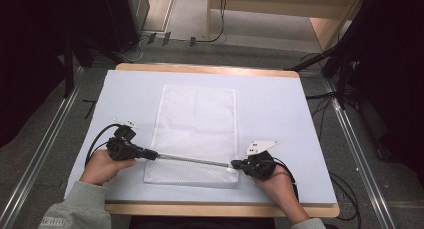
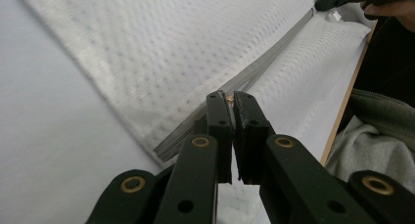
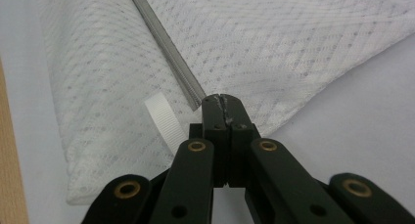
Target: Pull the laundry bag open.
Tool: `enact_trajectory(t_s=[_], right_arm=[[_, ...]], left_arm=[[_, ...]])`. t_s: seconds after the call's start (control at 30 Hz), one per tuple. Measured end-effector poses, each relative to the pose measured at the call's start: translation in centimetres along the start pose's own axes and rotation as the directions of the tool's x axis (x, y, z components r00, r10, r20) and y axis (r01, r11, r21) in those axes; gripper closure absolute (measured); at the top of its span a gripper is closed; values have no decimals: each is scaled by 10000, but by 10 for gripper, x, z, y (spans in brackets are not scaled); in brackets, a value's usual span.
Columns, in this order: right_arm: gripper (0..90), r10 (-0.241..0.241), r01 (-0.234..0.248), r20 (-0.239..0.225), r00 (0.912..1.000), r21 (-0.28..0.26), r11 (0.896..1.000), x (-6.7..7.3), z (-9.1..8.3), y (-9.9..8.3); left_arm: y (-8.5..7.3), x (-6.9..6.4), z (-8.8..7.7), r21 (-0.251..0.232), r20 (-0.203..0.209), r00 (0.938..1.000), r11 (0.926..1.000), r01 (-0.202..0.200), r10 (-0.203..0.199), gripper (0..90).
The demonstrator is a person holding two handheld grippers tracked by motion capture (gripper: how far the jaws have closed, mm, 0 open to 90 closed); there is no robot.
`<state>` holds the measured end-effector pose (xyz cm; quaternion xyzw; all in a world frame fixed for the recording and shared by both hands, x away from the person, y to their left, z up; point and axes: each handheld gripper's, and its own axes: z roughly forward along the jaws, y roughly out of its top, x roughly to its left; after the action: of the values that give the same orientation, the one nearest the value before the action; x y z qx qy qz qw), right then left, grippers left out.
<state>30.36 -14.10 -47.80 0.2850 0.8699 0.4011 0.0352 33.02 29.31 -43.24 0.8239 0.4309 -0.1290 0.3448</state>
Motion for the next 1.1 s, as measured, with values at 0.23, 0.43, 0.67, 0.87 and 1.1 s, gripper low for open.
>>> enact_trajectory(t_s=[0.23, 0.43, 0.67, 0.87, 1.1], right_arm=[[900, 11, -11, -25, 10000, 18, 10000, 0, 0, 0], [900, 13, -13, -36, 10000, 34, 10000, 0, 0, 1], [900, 162, -161, -86, 9998, 159, 9997, -1, 0, 2], [900, 274, -270, -136, 9995, 267, 9993, -2, 0, 4], [819, 850, -819, -622, 9944, 511, 9953, -6, -1, 9]], left_arm=[[-14, 16, -13, -187, -367, 9977, 9983, 556, -562, 879], [-19, 19, -15, -89, -377, 9972, 9979, 646, -649, 879], [-22, 16, -15, -229, -300, 9975, 9978, 628, -634, 877], [-25, 12, -15, -176, -321, 9981, 9985, 514, -519, 875], [-26, 10, -16, -620, -347, 9994, 9980, -92, 70, 749]])
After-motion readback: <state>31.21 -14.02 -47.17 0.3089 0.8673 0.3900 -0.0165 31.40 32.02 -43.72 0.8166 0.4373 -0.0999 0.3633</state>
